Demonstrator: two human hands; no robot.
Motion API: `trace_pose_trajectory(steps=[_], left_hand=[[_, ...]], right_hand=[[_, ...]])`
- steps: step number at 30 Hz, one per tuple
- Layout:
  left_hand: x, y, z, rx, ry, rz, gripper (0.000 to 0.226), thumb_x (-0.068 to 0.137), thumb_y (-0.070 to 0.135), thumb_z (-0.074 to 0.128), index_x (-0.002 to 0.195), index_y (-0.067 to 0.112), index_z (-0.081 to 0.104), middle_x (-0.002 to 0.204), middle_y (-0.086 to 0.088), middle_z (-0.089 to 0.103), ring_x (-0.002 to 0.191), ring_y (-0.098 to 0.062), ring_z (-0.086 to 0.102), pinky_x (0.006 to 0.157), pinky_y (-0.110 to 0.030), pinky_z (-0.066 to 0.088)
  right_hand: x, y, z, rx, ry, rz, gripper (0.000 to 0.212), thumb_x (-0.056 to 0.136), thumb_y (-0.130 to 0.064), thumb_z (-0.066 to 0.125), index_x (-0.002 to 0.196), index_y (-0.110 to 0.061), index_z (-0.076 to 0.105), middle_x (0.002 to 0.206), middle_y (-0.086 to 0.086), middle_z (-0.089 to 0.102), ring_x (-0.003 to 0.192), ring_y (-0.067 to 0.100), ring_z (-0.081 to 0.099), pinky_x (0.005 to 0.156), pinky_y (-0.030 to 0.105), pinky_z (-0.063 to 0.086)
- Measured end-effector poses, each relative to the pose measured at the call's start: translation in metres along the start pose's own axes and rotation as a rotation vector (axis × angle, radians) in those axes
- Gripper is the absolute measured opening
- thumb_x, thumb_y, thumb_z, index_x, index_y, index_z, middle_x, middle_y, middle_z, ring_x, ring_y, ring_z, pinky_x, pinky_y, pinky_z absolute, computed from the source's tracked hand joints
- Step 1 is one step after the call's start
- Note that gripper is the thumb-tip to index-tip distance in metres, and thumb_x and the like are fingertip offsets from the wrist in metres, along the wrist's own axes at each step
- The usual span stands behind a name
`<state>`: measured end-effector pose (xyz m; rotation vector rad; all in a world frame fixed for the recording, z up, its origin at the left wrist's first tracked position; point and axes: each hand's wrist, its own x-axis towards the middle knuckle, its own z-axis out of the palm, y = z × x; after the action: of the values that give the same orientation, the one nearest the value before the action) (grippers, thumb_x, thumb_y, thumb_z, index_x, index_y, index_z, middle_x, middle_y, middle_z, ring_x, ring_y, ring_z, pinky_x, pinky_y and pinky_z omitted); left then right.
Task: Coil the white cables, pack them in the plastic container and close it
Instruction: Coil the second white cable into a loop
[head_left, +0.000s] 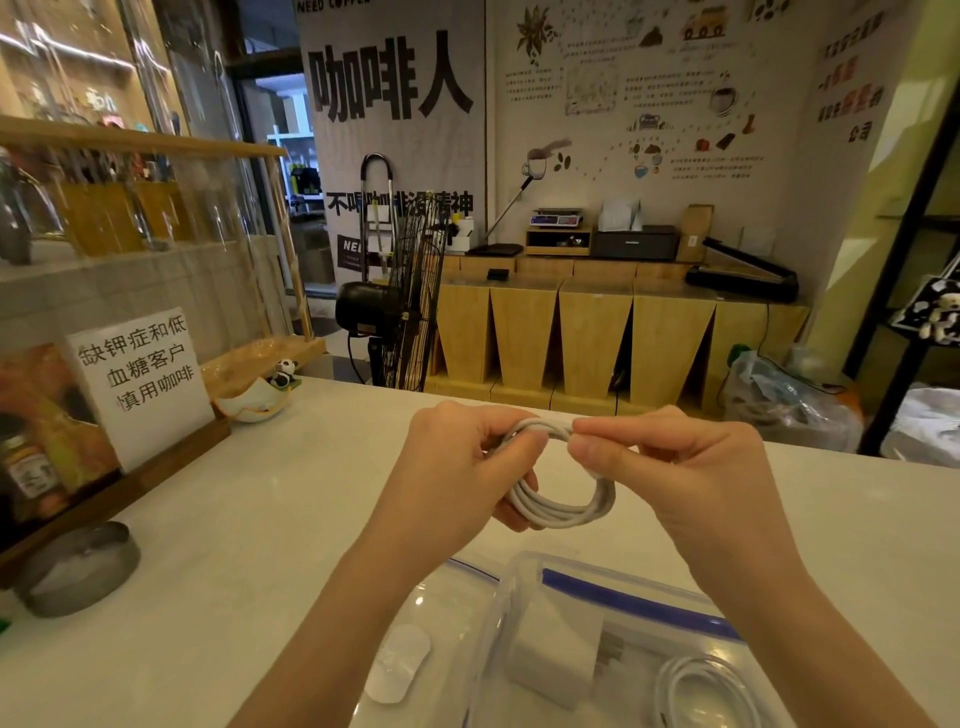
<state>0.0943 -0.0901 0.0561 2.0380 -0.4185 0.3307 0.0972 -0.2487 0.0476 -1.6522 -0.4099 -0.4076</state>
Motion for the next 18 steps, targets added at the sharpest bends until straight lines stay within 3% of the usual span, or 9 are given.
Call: trace_pose_trajectory(steps=[4, 9, 14, 18], left_hand=[[-0.002, -0.001, 0.007, 0.043, 0.033, -0.007, 0.015, 0.086, 0.018, 0.056, 0.083, 0.011, 0.069, 0.054, 0.003, 0.059, 0.045, -0.008, 0.062, 0.046, -0.02, 0.055], [-0.001, 0.005, 0.007, -0.32, -0.063, -0.164, 0.021, 0.086, 0.013, 0.056, 0.072, 0.0, 0.066, 0.049, -0.002, 0.061, 0.045, -0.019, 0.066, 0.04, -0.021, 0.053], [-0.001, 0.009, 0.002, -0.401, -0.072, -0.139, 0.024, 0.086, 0.011, 0.055, 0.066, 0.013, 0.068, 0.048, -0.001, 0.062, 0.047, -0.021, 0.067, 0.04, -0.019, 0.051], [-0.001, 0.01, 0.002, -0.383, -0.069, -0.064, 0.021, 0.085, 0.01, 0.055, 0.075, 0.019, 0.07, 0.049, 0.001, 0.062, 0.047, -0.017, 0.066, 0.041, -0.02, 0.053]], right_hand=[[-0.003, 0.0, 0.003, 0.107, 0.028, 0.051, 0.014, 0.05, -0.027, 0.071, 0.063, -0.031, 0.073, 0.063, -0.014, 0.073, 0.068, 0.003, 0.067, 0.055, 0.007, 0.049], [-0.003, -0.001, 0.001, 0.092, 0.027, 0.045, 0.016, 0.05, -0.031, 0.071, 0.066, -0.031, 0.075, 0.069, -0.009, 0.074, 0.069, 0.007, 0.065, 0.058, 0.011, 0.051], [-0.003, -0.002, 0.002, -0.074, 0.054, -0.035, 0.018, 0.061, -0.021, 0.076, 0.067, -0.037, 0.07, 0.073, -0.02, 0.069, 0.071, -0.005, 0.053, 0.06, 0.006, 0.041], [-0.003, -0.002, 0.005, -0.155, 0.059, -0.032, 0.029, 0.069, -0.017, 0.074, 0.09, -0.035, 0.064, 0.087, -0.014, 0.063, 0.083, 0.002, 0.054, 0.067, 0.009, 0.046]])
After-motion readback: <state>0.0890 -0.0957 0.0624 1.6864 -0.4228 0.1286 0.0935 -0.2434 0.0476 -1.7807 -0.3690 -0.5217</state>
